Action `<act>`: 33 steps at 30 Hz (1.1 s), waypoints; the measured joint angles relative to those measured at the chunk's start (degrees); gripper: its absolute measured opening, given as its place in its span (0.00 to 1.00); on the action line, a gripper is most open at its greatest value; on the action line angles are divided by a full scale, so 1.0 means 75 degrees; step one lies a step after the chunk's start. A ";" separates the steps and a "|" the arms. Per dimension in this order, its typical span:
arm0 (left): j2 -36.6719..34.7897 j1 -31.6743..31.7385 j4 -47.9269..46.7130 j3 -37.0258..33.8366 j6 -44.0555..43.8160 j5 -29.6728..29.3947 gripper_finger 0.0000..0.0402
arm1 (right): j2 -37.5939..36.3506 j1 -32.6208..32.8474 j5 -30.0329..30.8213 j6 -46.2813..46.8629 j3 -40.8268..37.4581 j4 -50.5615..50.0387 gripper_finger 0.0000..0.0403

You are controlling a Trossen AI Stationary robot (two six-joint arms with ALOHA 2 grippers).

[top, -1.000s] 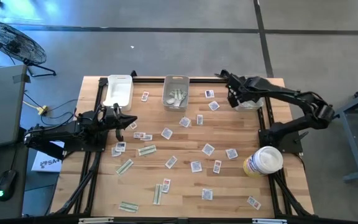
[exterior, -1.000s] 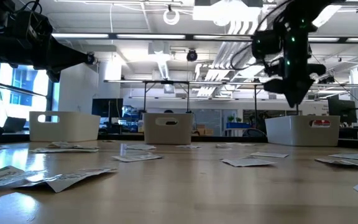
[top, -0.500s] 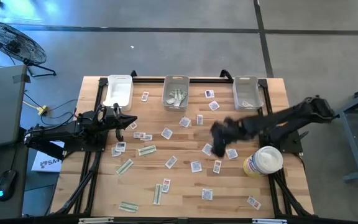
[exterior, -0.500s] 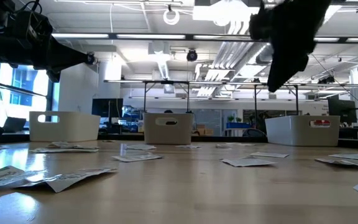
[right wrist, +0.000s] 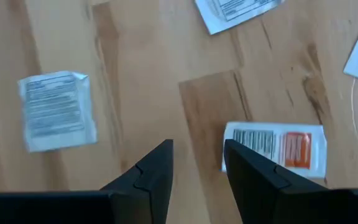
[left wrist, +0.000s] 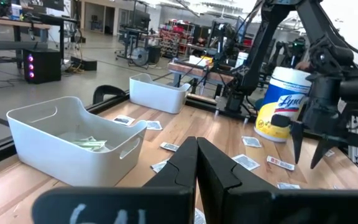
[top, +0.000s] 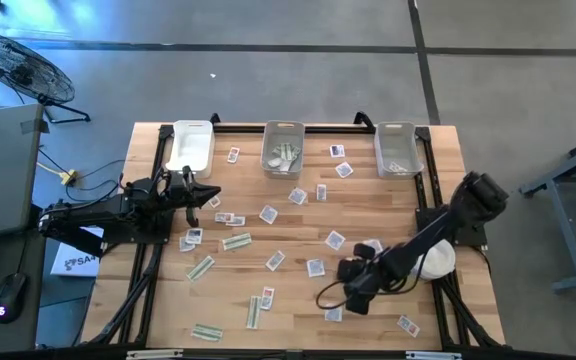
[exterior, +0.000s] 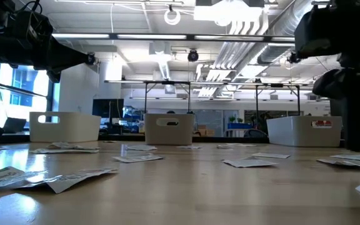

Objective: Pick & Place First Aid Supplies
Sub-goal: Put the orange pad into the right gray bin

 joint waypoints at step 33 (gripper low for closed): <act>0.0000 0.0000 0.0000 -0.0002 0.0000 -0.0001 0.00 | 0.0324 -0.0654 0.0208 -0.0211 -0.0026 -0.0299 0.01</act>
